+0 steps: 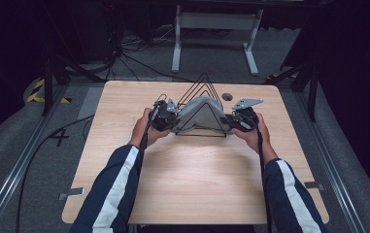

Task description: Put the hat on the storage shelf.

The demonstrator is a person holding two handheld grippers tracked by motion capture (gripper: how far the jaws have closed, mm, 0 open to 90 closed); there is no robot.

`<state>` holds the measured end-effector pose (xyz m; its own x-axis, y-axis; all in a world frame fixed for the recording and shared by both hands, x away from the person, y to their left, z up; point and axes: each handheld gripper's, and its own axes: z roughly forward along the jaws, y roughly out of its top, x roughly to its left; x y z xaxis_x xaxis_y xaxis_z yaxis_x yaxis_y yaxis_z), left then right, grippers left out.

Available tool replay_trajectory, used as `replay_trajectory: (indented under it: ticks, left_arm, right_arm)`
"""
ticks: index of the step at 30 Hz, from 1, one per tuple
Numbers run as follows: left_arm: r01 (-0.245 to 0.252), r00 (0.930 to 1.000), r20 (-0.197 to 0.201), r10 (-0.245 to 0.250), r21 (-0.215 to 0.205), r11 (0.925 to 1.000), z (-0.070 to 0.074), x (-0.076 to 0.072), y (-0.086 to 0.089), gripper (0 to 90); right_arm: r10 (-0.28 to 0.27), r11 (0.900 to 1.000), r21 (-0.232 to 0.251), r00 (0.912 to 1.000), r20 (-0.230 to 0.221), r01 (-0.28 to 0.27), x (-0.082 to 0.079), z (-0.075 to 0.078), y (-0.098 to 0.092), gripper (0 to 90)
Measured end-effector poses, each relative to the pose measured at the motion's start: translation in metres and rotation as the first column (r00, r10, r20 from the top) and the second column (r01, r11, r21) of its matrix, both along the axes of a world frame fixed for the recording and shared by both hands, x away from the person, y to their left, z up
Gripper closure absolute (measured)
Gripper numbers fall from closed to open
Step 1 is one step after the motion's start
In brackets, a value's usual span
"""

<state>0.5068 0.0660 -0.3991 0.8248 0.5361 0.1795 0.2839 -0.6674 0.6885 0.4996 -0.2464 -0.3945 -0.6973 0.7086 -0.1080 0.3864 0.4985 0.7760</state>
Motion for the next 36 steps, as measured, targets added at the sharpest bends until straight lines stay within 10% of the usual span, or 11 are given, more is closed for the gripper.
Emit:
replay_trajectory:
  ticks: [36]
  left_arm:
    - [0.009,0.9998,0.016,-0.010,0.053,0.9985,0.015,-0.065,0.069,77.3]
  right_arm:
    - [-0.003,0.992,-0.125,1.0000,-0.004,0.003,-0.049,0.024,-0.023,63.1]
